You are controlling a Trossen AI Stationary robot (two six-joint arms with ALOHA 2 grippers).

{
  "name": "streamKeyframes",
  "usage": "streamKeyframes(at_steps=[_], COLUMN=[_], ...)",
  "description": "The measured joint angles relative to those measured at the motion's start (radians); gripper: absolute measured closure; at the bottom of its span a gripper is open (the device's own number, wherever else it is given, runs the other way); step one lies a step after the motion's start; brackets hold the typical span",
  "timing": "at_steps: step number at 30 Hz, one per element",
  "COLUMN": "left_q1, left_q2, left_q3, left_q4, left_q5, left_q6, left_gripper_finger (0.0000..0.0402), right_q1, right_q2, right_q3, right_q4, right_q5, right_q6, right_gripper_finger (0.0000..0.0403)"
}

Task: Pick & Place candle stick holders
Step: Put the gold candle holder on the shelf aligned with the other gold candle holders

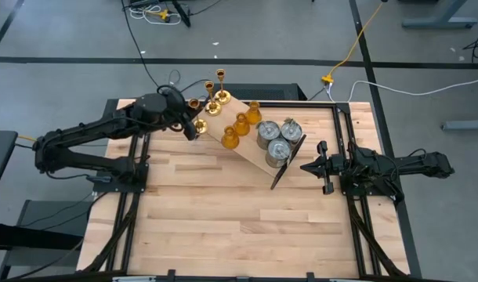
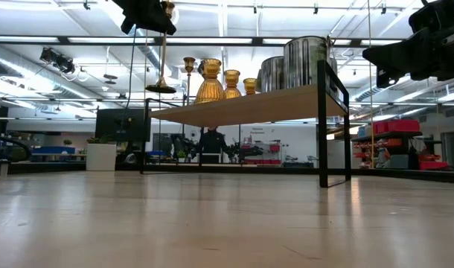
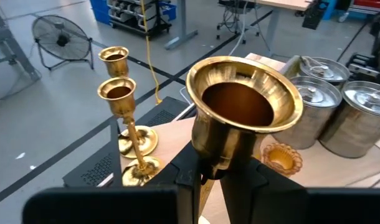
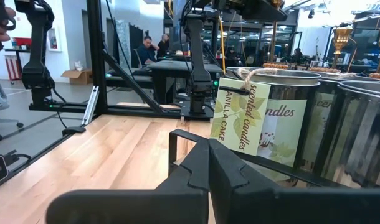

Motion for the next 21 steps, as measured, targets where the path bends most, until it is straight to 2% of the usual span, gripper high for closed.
streamKeyframes(at_steps=[10,21], left_q1=[0.054,0.133], left_q2=[0.0,0.028], left_q3=[-0.008,-0.009], left_q4=[0.006,0.025], left_q5=[0.105,0.107], left_q6=[0.001,0.005], left_gripper_finger=[0.0351,0.0351], right_q1=[0.0,0.0], right_q2=[0.0,0.0], right_q3=[0.0,0.0], right_q4=[0.0,0.0], right_q5=[0.0,0.0], right_q6=[0.0,0.0], right_gripper_finger=[0.04,0.04])
